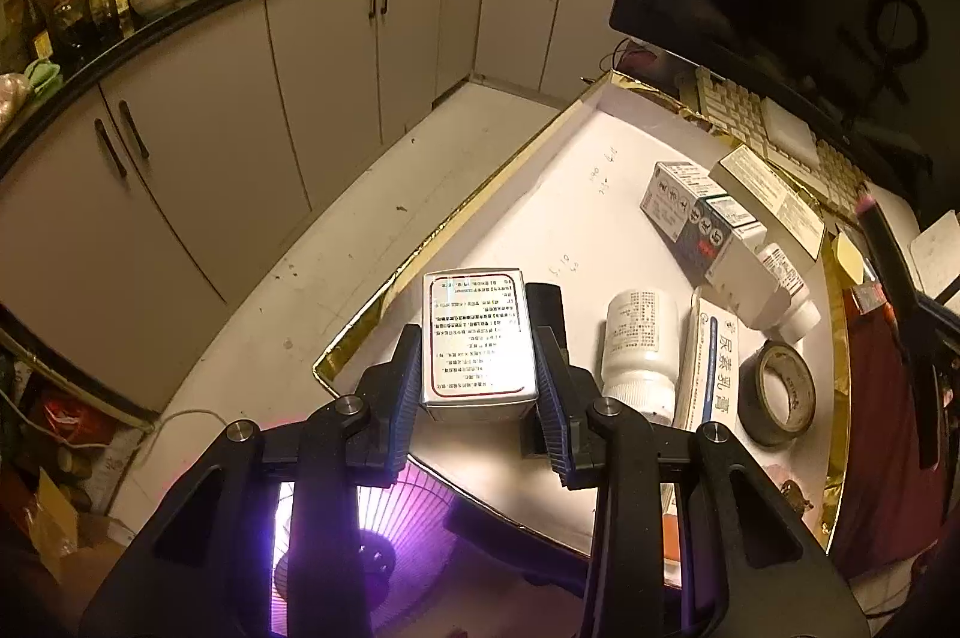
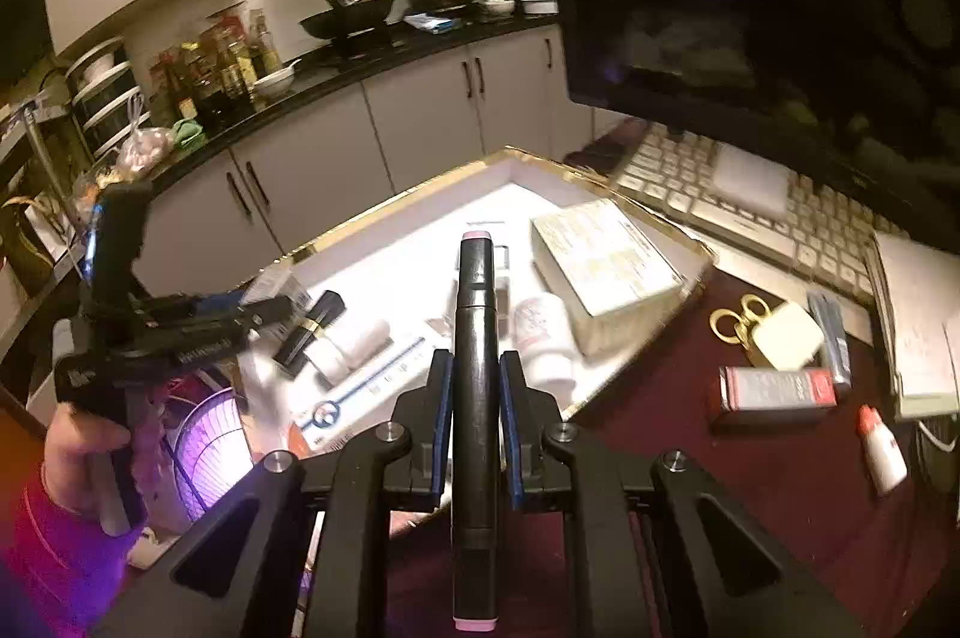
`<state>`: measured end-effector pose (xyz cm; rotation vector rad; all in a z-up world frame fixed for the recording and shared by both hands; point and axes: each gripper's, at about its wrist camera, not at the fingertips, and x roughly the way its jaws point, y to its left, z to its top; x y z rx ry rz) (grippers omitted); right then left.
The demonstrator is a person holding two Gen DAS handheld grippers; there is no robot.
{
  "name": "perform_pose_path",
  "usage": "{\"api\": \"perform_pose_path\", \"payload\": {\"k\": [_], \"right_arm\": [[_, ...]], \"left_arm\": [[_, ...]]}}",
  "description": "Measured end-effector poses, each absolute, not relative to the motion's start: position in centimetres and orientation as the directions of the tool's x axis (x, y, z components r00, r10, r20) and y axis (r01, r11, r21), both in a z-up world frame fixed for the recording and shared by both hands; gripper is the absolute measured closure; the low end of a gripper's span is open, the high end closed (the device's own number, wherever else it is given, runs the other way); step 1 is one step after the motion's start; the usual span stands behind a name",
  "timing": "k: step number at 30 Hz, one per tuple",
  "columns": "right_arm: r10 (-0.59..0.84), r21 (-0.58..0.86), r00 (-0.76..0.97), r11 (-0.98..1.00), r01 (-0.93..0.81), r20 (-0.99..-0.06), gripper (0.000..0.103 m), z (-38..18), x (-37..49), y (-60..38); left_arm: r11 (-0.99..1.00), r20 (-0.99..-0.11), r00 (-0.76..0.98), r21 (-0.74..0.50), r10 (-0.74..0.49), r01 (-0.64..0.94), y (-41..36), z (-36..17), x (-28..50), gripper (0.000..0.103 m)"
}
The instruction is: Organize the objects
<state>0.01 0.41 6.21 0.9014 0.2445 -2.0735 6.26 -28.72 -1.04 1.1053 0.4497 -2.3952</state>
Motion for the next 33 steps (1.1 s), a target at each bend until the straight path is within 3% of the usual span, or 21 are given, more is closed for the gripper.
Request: {"api": "perform_pose_path", "payload": {"k": [6,22,33], "right_arm": [[-0.617,0.137,-0.334,-0.589,0.796,-0.713,0.090,5.6,-0.6,-2.8],[-0.656,0.383,-0.134,-0.581,0.718,-0.743,0.090,3.0,-7.2,-10.7],[-0.627,0.411,-0.115,-0.627,0.662,-0.770,0.090,0.5,-9.8,-13.4]], "left_arm": [[-0.847,-0.776,-0.572,-0.095,-0.265,0.522,-28.3,-1.2,6.3,0.068],[-0.859,-0.784,-0.573,-0.103,-0.240,0.502,-27.8,-1.2,6.1,0.068],[-0.856,-0.789,-0.564,-0.099,-0.243,0.508,-27.9,-1.2,5.8,0.068]]}}
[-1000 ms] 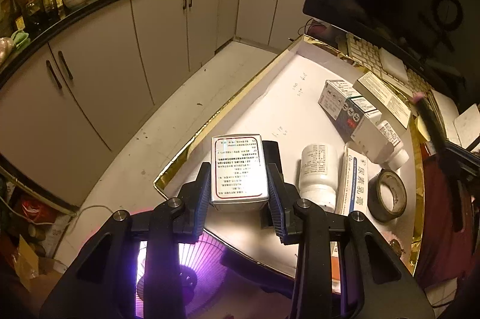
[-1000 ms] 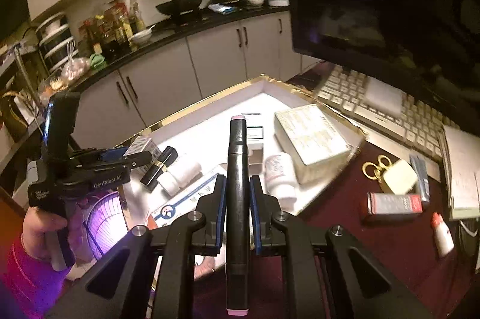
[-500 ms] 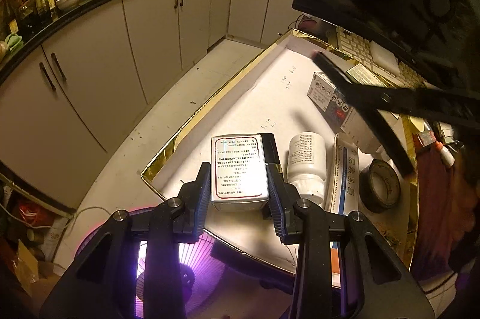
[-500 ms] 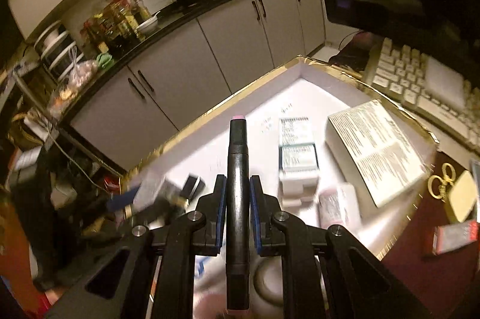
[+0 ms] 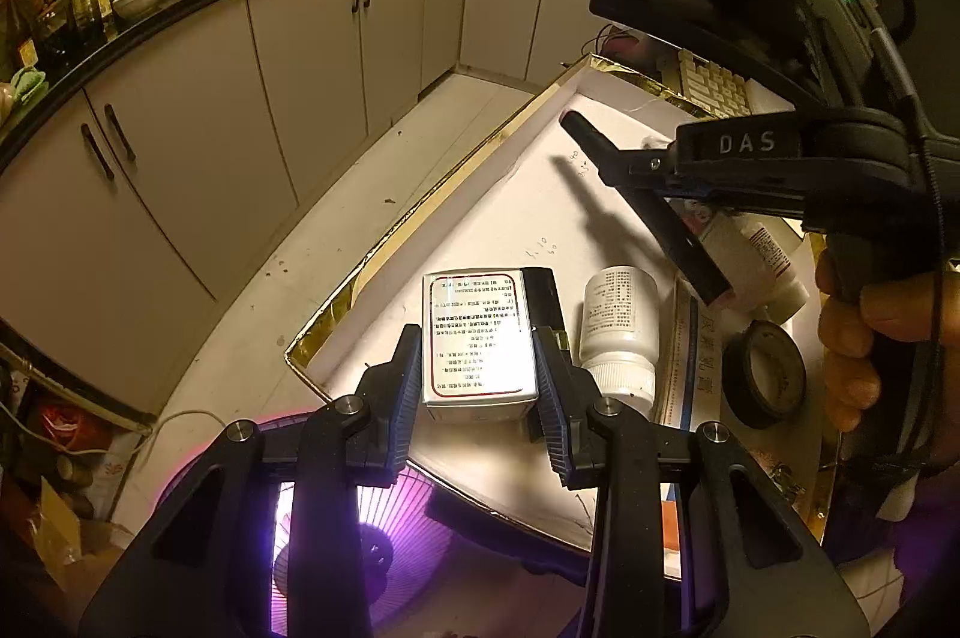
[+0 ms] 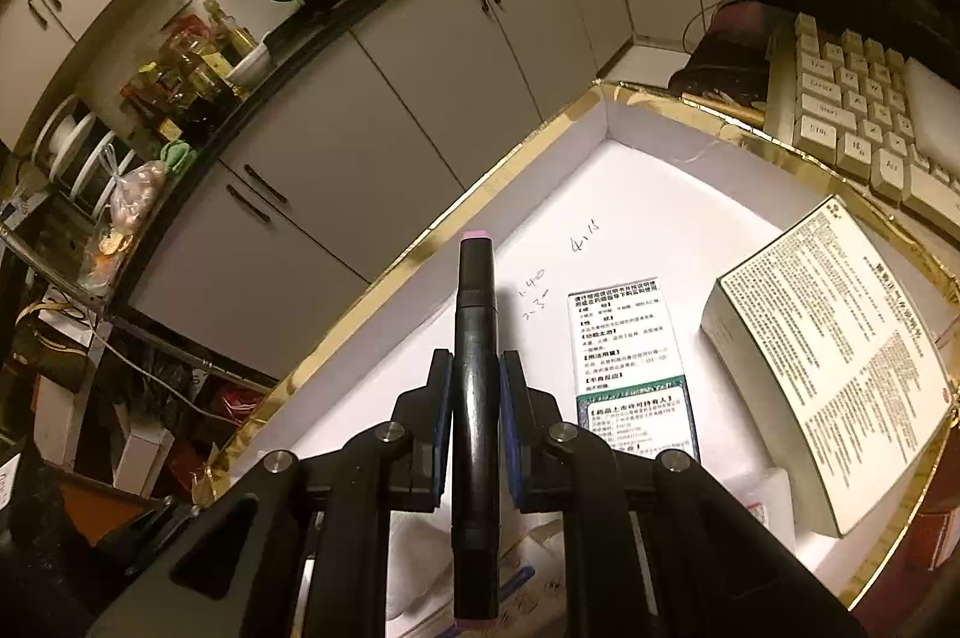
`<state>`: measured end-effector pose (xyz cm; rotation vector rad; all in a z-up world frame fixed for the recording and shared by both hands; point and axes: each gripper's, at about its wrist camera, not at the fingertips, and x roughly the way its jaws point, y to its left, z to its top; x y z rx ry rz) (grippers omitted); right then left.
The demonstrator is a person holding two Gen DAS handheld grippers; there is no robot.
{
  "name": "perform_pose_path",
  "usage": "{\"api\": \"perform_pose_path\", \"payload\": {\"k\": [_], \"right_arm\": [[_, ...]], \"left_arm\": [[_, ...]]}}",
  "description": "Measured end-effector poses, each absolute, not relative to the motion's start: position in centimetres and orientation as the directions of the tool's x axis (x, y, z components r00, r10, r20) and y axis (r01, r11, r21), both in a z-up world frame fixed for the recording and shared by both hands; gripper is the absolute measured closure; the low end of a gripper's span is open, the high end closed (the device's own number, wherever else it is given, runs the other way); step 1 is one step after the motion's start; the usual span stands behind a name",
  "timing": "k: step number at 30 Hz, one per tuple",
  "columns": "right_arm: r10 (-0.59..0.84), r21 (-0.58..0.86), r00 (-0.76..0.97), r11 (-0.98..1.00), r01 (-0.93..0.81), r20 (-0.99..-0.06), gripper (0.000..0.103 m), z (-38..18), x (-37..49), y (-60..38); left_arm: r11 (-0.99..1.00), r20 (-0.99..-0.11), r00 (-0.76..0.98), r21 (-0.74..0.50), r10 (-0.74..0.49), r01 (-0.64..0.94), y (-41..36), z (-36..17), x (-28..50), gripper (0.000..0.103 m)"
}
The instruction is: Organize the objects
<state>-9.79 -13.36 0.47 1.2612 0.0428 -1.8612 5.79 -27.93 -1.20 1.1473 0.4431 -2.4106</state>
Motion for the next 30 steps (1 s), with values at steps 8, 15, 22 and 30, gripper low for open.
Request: {"api": "perform_pose_path", "payload": {"k": [8,15,22,30], "right_arm": [[-0.603,0.381,-0.159,-0.664,0.644,-0.782,0.090,0.0,-11.0,-12.4],[-0.595,0.351,-0.191,-0.670,0.654,-0.781,0.089,0.1,-10.8,-11.9],[-0.623,0.351,-0.197,-0.641,0.683,-0.757,0.087,1.0,-9.8,-11.6],[-0.709,0.389,-0.213,-0.582,0.714,-0.672,0.037,4.6,-6.3,-7.1]], "left_arm": [[-0.854,-0.789,-0.562,-0.096,-0.248,0.512,-27.9,-1.3,5.9,0.068],[-0.850,-0.788,-0.564,-0.103,-0.247,0.517,-27.9,-1.1,6.1,0.067],[-0.849,-0.778,-0.568,-0.089,-0.267,0.521,-27.3,-0.7,6.5,0.067],[-0.859,-0.733,-0.628,-0.118,-0.264,0.498,-26.1,0.8,7.2,0.042]]}}
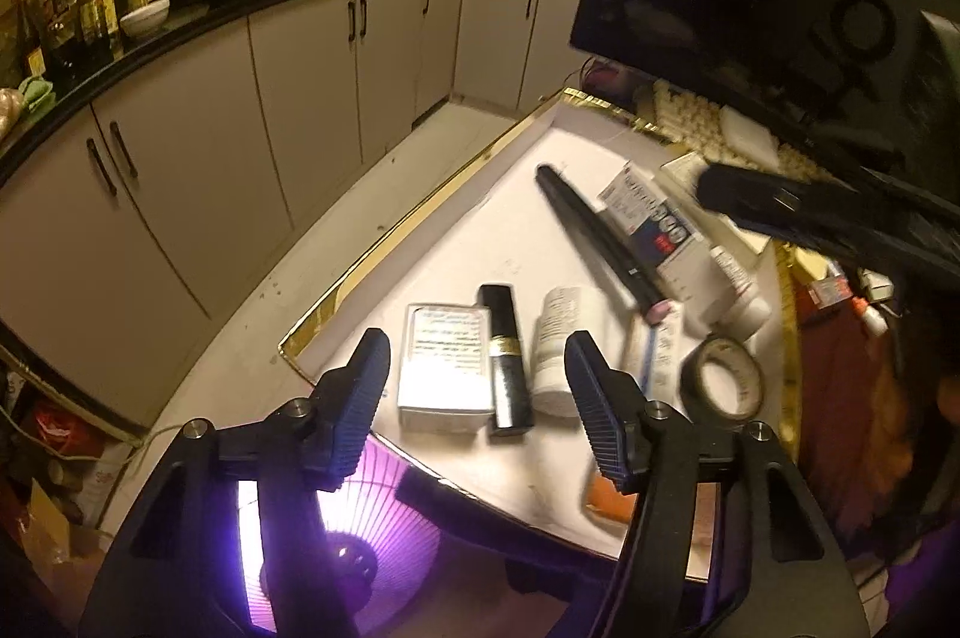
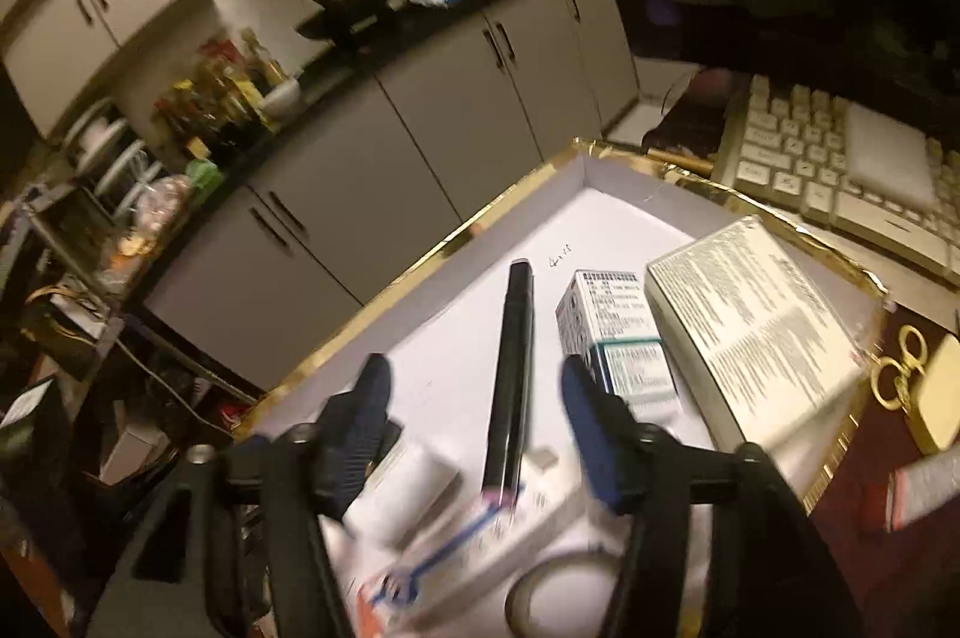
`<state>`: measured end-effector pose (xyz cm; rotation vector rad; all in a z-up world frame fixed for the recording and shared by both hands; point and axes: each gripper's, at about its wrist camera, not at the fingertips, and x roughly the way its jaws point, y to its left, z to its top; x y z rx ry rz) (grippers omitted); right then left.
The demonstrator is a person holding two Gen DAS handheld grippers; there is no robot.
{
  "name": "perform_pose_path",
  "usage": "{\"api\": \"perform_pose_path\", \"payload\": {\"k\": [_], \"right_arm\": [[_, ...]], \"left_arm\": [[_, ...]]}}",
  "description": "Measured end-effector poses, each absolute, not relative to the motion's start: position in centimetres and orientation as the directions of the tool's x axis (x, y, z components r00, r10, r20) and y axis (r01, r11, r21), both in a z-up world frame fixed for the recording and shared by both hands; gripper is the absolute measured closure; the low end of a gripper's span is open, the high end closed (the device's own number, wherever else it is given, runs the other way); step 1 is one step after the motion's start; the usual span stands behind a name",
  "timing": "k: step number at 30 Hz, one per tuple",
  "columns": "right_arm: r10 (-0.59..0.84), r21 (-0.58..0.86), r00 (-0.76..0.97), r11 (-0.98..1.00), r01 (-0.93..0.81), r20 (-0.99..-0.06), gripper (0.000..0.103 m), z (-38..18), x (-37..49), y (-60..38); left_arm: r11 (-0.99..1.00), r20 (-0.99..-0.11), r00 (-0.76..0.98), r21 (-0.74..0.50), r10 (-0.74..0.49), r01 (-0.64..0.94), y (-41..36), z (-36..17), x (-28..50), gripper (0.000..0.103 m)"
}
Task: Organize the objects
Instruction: 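Open both tools to drop the white box and marker into the tray, then grasp the white-red box with the left tool while the right tool grasps the red-capped dropper bottle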
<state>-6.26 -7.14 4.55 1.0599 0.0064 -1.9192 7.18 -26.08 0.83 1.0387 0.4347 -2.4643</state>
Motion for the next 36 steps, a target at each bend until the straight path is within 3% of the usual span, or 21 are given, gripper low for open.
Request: {"api": "perform_pose_path", "payload": {"k": [3,9,14,20,25,36], "right_arm": [[-0.731,0.405,-0.228,-0.578,0.709,-0.643,0.025,5.5,-5.1,-4.4],[-0.717,0.388,-0.319,-0.634,0.669,-0.620,0.023,5.3,-3.7,3.9],[-0.648,0.355,-0.429,-0.731,0.583,-0.629,0.022,3.5,-3.4,10.8],[-0.608,0.396,-0.462,-0.784,0.478,-0.645,0.022,1.3,-4.0,16.7],[-0.612,0.424,-0.489,-0.788,0.447,-0.622,0.022,1.2,-4.2,19.2],[-0.605,0.443,-0.506,-0.796,0.412,-0.615,0.022,0.6,-4.8,22.2]], "left_arm": [[-0.873,-0.715,-0.657,-0.138,-0.238,0.467,-25.1,1.7,7.0,0.040],[-0.919,-0.691,-0.702,-0.145,-0.172,0.368,-22.0,3.3,5.5,0.039],[-0.959,-0.711,-0.703,-0.184,-0.023,0.217,-18.1,3.4,1.5,0.039],[-0.997,-0.786,-0.614,-0.079,0.078,-0.026,-11.2,3.1,-5.8,0.039],[-0.991,-0.830,-0.548,-0.035,0.101,-0.129,-7.5,2.1,-11.9,0.039],[-0.992,-0.888,-0.459,0.030,0.029,-0.121,-5.9,-2.0,-17.7,0.039]]}}
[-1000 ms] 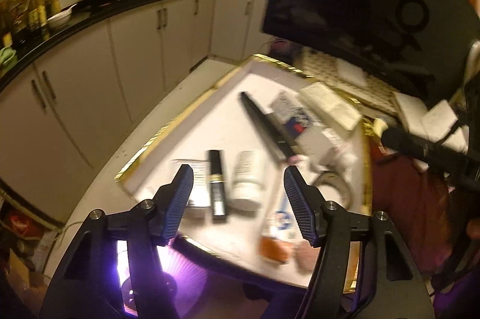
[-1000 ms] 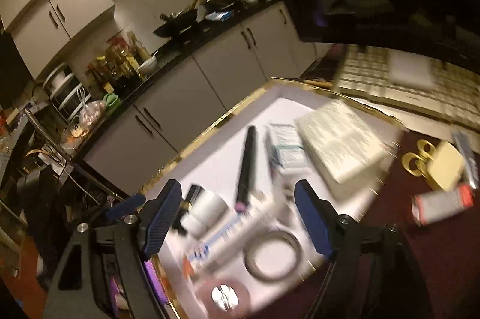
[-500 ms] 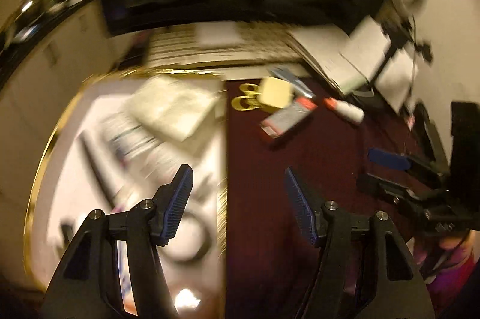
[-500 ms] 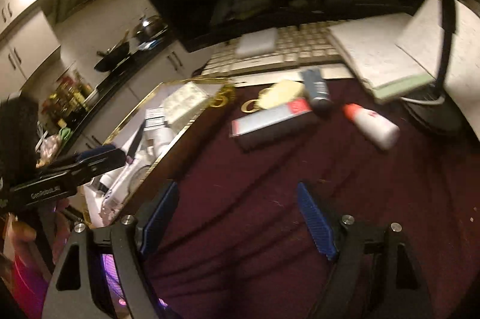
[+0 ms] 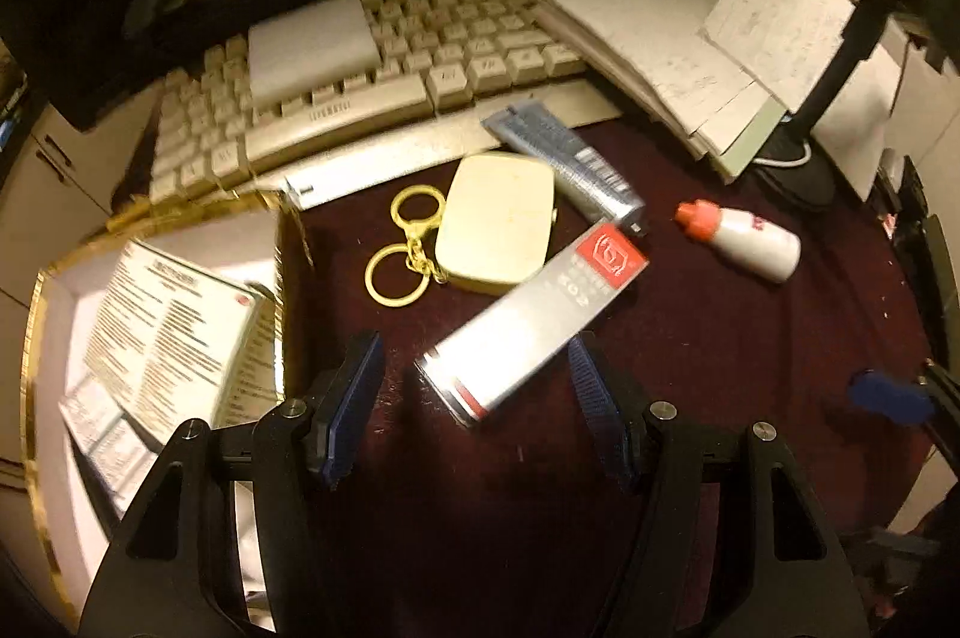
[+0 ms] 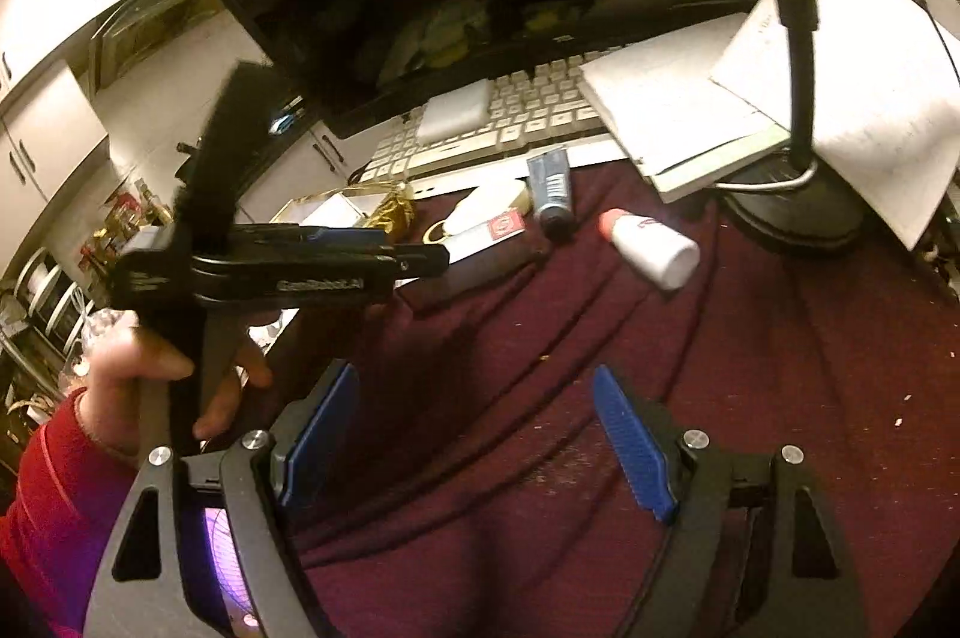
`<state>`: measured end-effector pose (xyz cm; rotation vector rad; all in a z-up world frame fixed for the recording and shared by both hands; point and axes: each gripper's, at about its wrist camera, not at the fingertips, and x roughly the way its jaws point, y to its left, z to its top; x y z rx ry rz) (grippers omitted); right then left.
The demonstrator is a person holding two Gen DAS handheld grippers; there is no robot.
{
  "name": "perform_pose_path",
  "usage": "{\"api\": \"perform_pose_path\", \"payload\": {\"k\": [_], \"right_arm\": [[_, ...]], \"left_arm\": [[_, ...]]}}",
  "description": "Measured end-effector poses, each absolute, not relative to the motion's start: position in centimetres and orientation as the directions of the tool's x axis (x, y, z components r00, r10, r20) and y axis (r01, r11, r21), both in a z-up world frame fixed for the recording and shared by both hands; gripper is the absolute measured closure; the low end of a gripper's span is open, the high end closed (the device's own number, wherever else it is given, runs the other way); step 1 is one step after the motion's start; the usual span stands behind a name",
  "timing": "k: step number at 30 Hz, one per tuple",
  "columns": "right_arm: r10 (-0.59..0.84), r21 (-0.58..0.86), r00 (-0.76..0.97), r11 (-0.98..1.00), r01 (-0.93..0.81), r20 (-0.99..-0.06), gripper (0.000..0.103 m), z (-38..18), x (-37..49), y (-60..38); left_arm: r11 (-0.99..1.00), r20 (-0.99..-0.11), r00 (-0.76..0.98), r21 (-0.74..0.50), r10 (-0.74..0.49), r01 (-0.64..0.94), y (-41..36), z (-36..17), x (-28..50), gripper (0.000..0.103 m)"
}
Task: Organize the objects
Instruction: 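Grasp the white-red box with the left tool while the right tool grasps the red-capped dropper bottle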
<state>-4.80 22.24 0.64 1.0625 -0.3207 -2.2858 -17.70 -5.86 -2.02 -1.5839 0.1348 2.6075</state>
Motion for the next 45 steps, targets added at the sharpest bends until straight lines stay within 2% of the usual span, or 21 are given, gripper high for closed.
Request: {"api": "perform_pose_path", "payload": {"k": [2,4,9,11,13,16,18,22,24,25,30,31,32,37,43,45], "right_arm": [[-0.605,0.454,-0.506,-0.796,0.400,-0.615,0.022,0.5,-5.1,22.8],[-0.603,0.458,-0.505,-0.797,0.393,-0.617,0.022,0.3,-5.4,23.1],[-0.590,0.449,-0.512,-0.807,0.382,-0.625,0.022,0.3,-5.9,23.3],[-0.587,0.448,-0.513,-0.810,0.379,-0.627,0.022,0.3,-5.9,23.4],[-0.583,0.445,-0.515,-0.812,0.376,-0.629,0.022,0.3,-6.0,23.5],[-0.573,0.442,-0.517,-0.819,0.365,-0.635,0.022,0.3,-6.0,23.9],[-0.572,0.443,-0.521,-0.820,0.361,-0.634,0.022,0.4,-6.0,24.1],[-0.563,0.440,-0.534,-0.827,0.350,-0.631,0.022,0.5,-6.1,24.7],[-0.559,0.440,-0.538,-0.829,0.346,-0.631,0.022,0.6,-6.2,24.8],[-0.557,0.437,-0.540,-0.830,0.346,-0.631,0.022,0.7,-6.3,24.9],[-0.515,0.389,-0.548,-0.857,0.339,-0.659,0.022,0.6,-6.9,25.0],[-0.514,0.387,-0.546,-0.858,0.339,-0.661,0.022,0.6,-7.0,25.0],[-0.508,0.381,-0.546,-0.861,0.337,-0.666,0.022,0.6,-7.2,25.1],[-0.471,0.336,-0.561,-0.881,0.331,-0.681,0.022,0.7,-7.8,25.5],[-0.393,0.206,-0.593,-0.910,0.359,-0.703,0.023,1.0,-9.0,25.1],[-0.369,0.159,-0.589,-0.912,0.377,-0.719,0.033,0.8,-9.6,24.5]], "left_arm": [[-0.993,-0.899,-0.436,0.024,0.030,-0.118,-6.1,-3.0,-17.9,0.039],[-0.989,-0.891,-0.454,0.067,-0.001,-0.130,-5.8,-3.4,-17.6,0.039],[-0.980,-0.874,-0.480,0.022,0.079,-0.200,-4.7,-2.9,-16.5,0.041],[-0.969,-0.870,-0.471,-0.030,0.147,-0.246,-4.0,-2.5,-15.7,0.061],[-0.945,-0.874,-0.423,-0.112,0.241,-0.307,-3.1,-2.3,-14.7,0.062],[-0.927,-0.871,-0.423,-0.089,0.250,-0.366,-1.5,-1.9,-12.9,0.062],[-0.937,-0.855,-0.468,-0.053,0.222,-0.347,-1.3,-1.1,-12.4,0.062],[-0.965,-0.835,-0.514,-0.071,0.197,-0.253,-2.1,-0.2,-12.5,0.062],[-0.971,-0.841,-0.513,-0.057,0.171,-0.231,-1.6,-0.7,-13.5,0.061],[-0.972,-0.841,-0.512,-0.062,0.173,-0.227,-1.3,-1.1,-13.8,0.055],[-0.976,-0.847,-0.511,-0.044,0.149,-0.211,0.0,-3.0,-14.8,0.055],[-0.976,-0.847,-0.511,-0.040,0.148,-0.216,0.3,-3.2,-14.8,0.057],[-0.975,-0.844,-0.515,-0.037,0.148,-0.220,0.5,-3.3,-14.8,0.067],[-0.969,-0.823,-0.525,-0.116,0.218,-0.220,0.0,-2.8,-14.2,0.076],[-0.968,-0.808,-0.537,-0.163,0.242,-0.192,-1.8,-1.8,-11.0,0.077],[-0.966,-0.811,-0.526,-0.195,0.256,-0.170,-2.7,-1.9,-9.3,0.077]]}}
